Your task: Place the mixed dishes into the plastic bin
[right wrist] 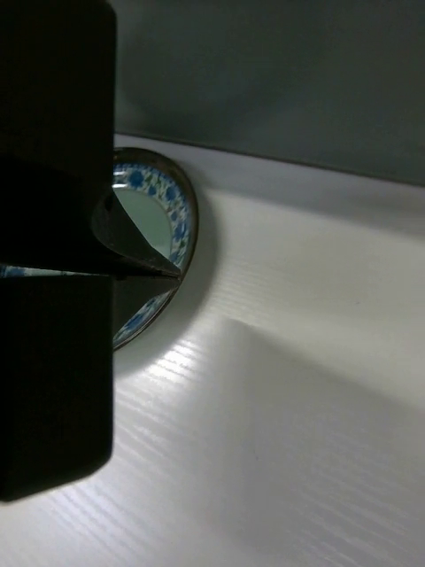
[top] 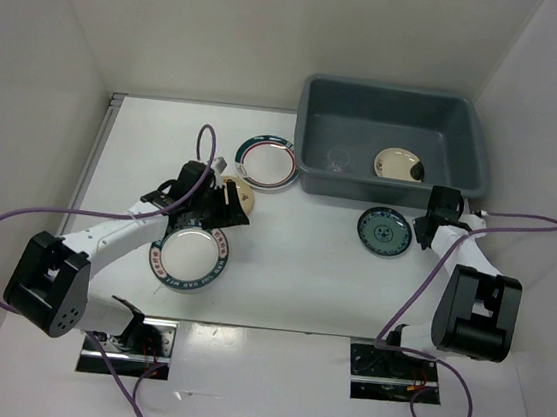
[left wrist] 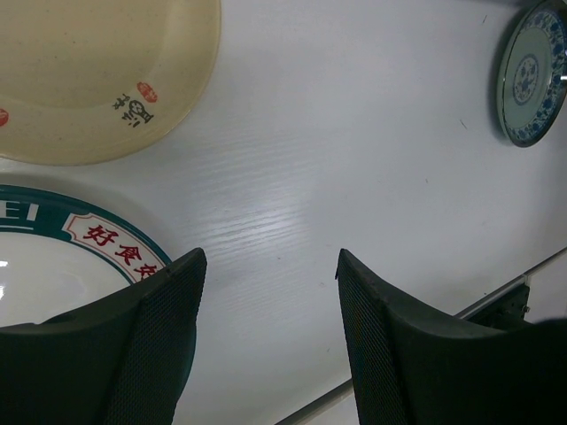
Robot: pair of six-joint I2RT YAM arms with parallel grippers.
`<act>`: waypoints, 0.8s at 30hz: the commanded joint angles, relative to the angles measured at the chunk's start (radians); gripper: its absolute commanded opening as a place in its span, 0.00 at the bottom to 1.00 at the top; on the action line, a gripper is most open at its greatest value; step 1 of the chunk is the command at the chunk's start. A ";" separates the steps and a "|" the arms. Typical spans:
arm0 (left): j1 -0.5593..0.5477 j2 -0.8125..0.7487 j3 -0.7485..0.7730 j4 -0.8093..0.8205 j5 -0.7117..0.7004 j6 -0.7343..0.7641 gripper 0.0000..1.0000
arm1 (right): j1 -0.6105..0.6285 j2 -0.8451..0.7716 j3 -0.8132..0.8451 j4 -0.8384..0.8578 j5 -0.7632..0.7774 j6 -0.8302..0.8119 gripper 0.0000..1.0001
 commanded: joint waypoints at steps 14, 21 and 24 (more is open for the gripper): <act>-0.001 0.015 0.038 0.000 -0.022 0.051 0.70 | -0.007 0.159 0.061 0.177 0.049 0.127 0.01; -0.001 0.015 0.038 0.000 -0.032 0.060 0.70 | -0.007 0.235 0.122 0.212 0.019 0.136 0.01; -0.001 0.015 0.038 0.000 -0.032 0.060 0.70 | -0.007 0.235 0.133 0.212 0.007 0.136 0.01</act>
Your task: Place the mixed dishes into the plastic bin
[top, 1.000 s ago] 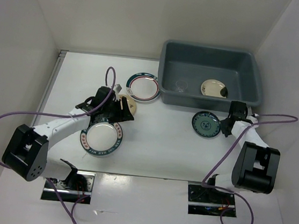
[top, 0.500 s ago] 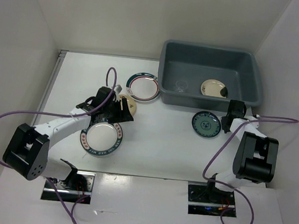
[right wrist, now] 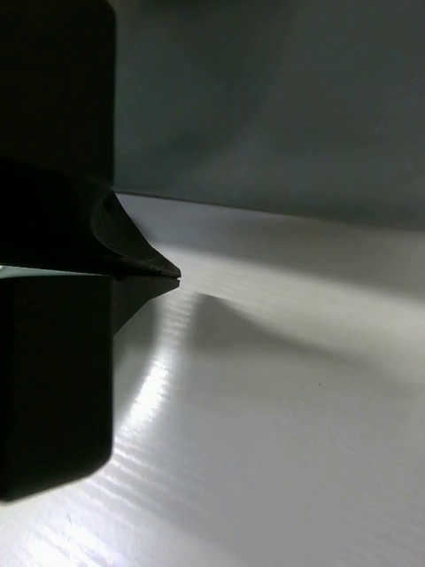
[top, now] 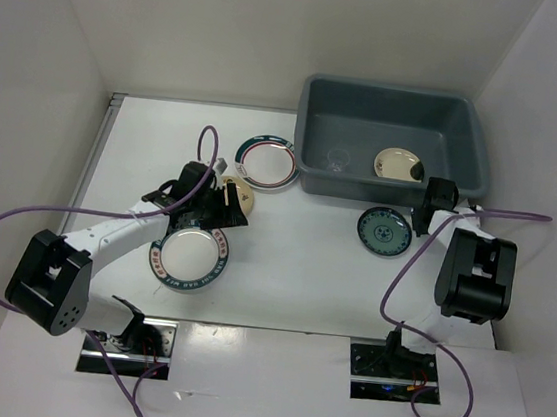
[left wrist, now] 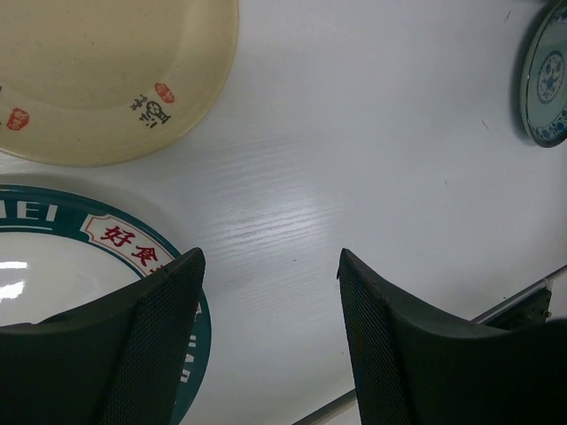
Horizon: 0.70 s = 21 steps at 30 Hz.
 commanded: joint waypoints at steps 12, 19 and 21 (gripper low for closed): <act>-0.001 -0.014 0.029 0.008 -0.010 0.032 0.71 | 0.125 0.025 0.029 -0.004 -0.107 0.055 0.01; -0.001 -0.045 0.019 0.018 -0.010 0.032 0.71 | 0.277 -0.094 0.009 -0.105 -0.135 0.078 0.01; -0.001 -0.045 0.010 0.018 -0.010 0.032 0.71 | 0.320 -0.162 -0.035 -0.122 -0.167 0.114 0.01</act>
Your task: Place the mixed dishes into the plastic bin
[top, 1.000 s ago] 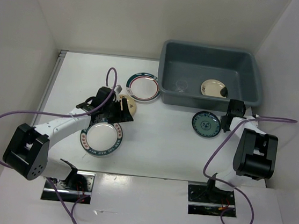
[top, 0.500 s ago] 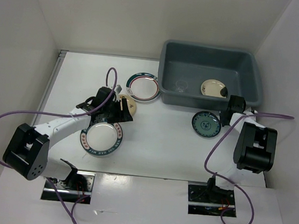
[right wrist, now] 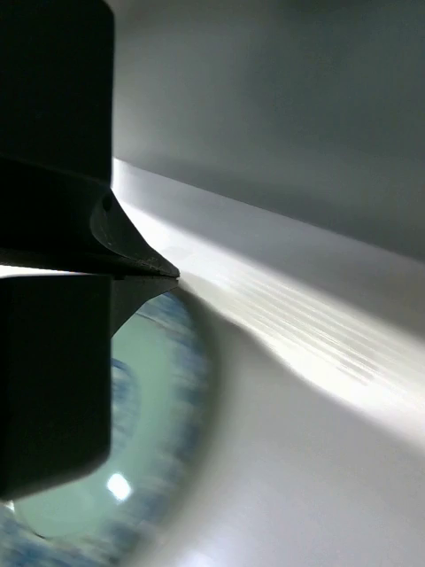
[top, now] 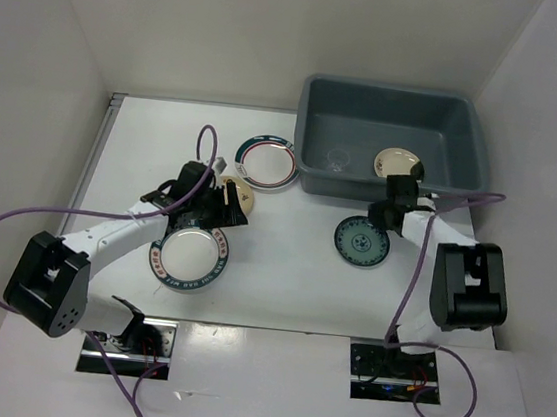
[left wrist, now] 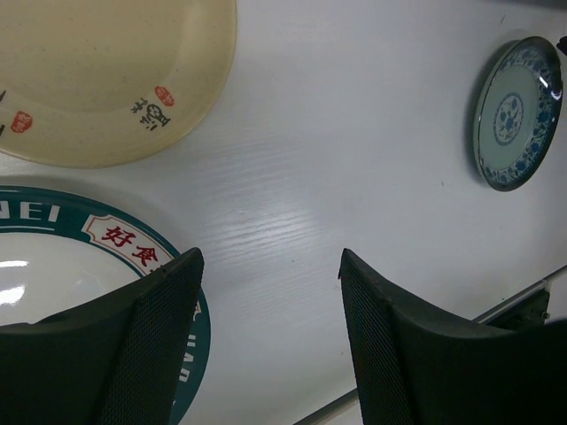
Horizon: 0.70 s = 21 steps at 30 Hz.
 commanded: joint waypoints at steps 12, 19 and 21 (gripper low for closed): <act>-0.001 -0.054 -0.008 0.036 0.025 0.013 0.71 | 0.029 -0.398 -0.026 -0.211 0.165 -0.030 0.00; -0.001 -0.064 -0.008 0.036 0.034 0.013 0.71 | -0.105 -0.208 0.022 -0.241 0.205 -0.054 0.00; -0.001 -0.064 0.002 0.027 0.034 0.013 0.71 | -0.114 -0.143 0.022 -0.228 0.214 -0.054 0.00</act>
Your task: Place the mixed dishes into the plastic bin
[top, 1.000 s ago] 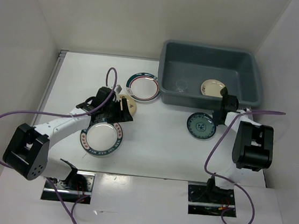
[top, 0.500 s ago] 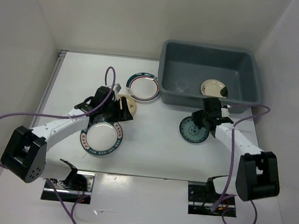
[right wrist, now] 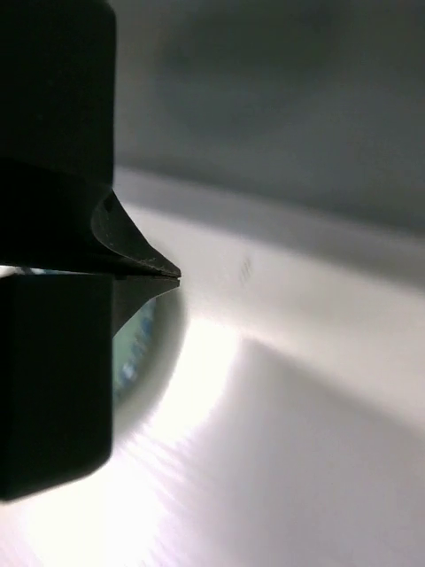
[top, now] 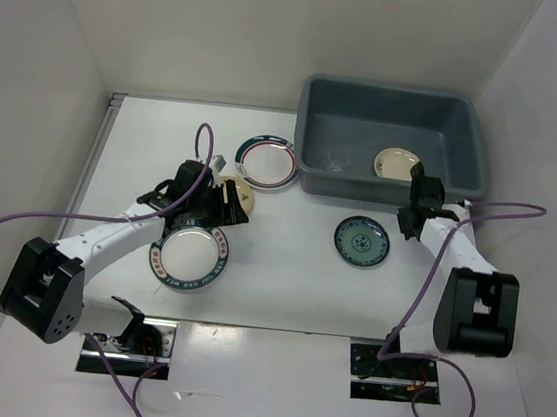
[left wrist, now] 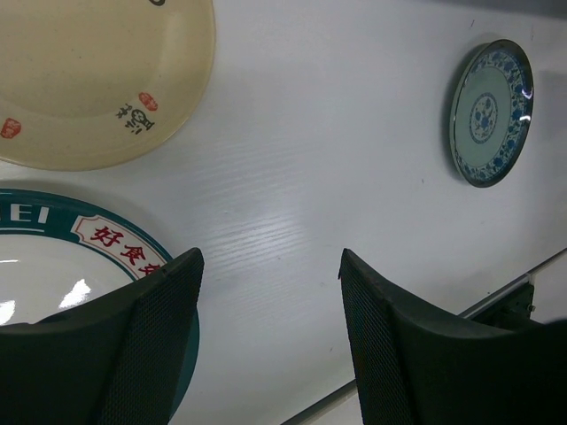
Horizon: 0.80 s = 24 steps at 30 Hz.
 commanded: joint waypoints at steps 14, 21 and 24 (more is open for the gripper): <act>-0.001 -0.026 0.012 0.024 0.009 0.024 0.71 | -0.028 0.243 -0.011 0.010 -0.110 0.032 0.00; -0.001 -0.026 0.012 0.024 0.000 0.024 0.71 | 0.027 0.193 -0.022 0.010 -0.210 0.031 0.00; -0.001 -0.026 0.003 0.033 0.000 0.024 0.71 | 0.118 0.165 -0.022 0.010 -0.228 0.056 0.00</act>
